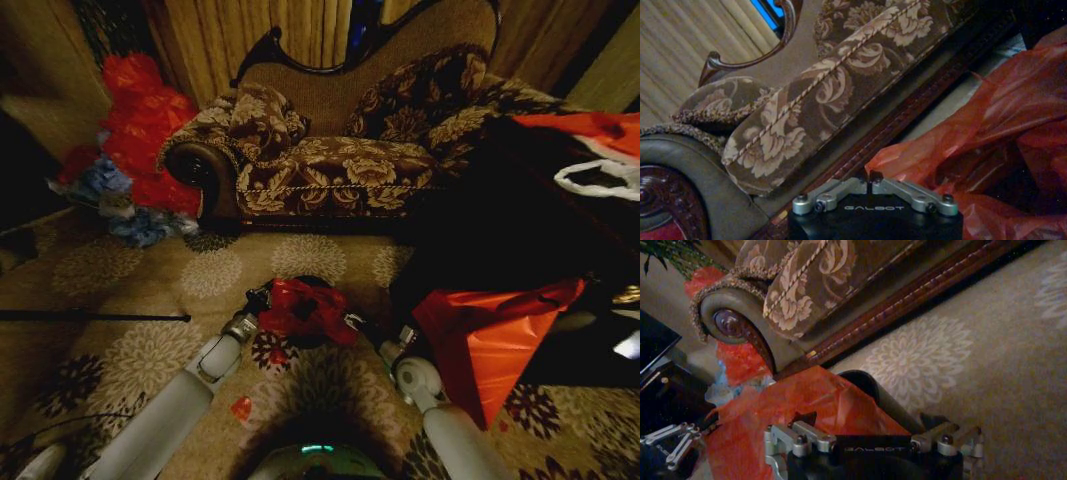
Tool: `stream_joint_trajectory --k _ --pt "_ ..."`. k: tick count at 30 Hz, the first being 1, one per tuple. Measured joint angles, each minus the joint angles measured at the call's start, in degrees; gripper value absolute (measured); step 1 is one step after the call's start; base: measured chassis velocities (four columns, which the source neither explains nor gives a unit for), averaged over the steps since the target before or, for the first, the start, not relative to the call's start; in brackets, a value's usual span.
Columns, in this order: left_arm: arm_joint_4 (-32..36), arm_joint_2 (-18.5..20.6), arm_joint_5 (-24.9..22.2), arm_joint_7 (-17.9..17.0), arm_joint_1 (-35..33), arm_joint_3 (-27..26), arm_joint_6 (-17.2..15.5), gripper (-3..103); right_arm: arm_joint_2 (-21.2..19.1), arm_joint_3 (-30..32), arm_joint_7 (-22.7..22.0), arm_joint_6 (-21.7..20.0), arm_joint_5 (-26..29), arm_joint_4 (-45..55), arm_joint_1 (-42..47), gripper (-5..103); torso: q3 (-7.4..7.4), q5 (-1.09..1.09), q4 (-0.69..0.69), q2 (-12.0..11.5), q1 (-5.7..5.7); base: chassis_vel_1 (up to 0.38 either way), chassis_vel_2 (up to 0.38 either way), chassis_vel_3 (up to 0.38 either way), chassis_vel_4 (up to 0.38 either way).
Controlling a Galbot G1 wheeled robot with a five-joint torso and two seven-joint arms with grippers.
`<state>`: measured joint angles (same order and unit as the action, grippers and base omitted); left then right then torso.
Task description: Place a garbage bag over the trash bin.
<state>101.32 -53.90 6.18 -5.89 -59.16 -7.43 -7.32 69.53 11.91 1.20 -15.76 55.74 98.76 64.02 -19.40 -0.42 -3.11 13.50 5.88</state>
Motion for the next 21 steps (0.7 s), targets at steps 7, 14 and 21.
stream_joint_trajectory --k 7,14,21 --pt "-0.18 -0.01 -0.45 0.02 0.31 0.09 -0.09 0 0.91 -1.35 -0.59 0.0 -0.67 -1.51 -1.63 103 0.0 0.0 0.0 0.0 0.0 0.0 0.0 0.0 0.0" --pt "-0.2 -0.07 -0.8 0.05 0.34 0.13 -0.09 0 1.0 -2.12 -0.58 0.43 -2.16 -2.84 -2.19 80 0.0 0.0 0.0 0.0 0.0 0.0 0.0 0.0 0.0" --pt "-0.19 0.02 -1.49 0.13 0.71 0.31 -0.13 0 1.13 -2.39 -0.24 1.14 -3.67 -3.36 -2.57 59 0.0 0.0 -0.01 0.0 0.0 0.0 0.0 0.0 0.0"
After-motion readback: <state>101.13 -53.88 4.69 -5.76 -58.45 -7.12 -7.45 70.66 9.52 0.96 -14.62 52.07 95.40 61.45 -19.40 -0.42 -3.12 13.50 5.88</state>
